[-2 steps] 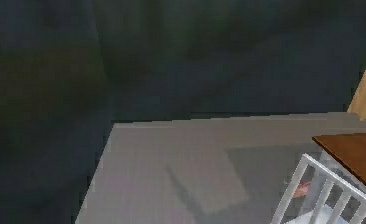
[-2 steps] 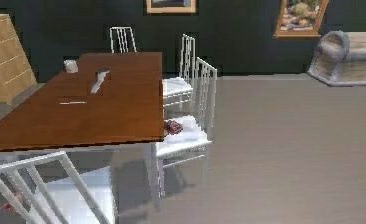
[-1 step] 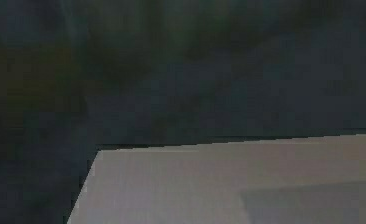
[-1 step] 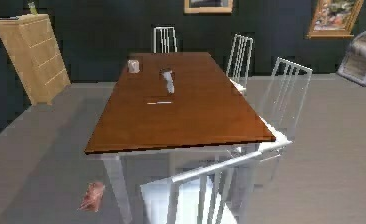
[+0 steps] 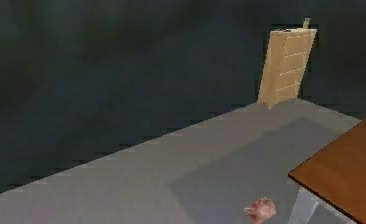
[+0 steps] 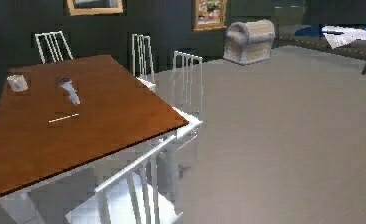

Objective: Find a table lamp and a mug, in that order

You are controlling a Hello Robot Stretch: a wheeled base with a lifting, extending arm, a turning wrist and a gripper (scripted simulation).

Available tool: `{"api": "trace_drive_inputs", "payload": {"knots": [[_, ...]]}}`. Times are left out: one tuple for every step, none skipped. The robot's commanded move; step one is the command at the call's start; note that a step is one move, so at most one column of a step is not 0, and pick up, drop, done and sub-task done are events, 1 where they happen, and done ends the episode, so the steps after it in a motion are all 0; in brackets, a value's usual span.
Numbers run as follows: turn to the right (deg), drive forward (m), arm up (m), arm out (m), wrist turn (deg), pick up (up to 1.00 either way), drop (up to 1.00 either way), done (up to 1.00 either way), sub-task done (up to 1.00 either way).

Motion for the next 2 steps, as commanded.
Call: {"api": "trace_drive_inputs", "payload": {"knots": [[0.0,1.00,0.00,0.00,0.0,0.00,0.00,0.00,0.00],[45.0,0.00,0.00,0.00,0.0,0.00,0.00,0.00,0.00]]}}
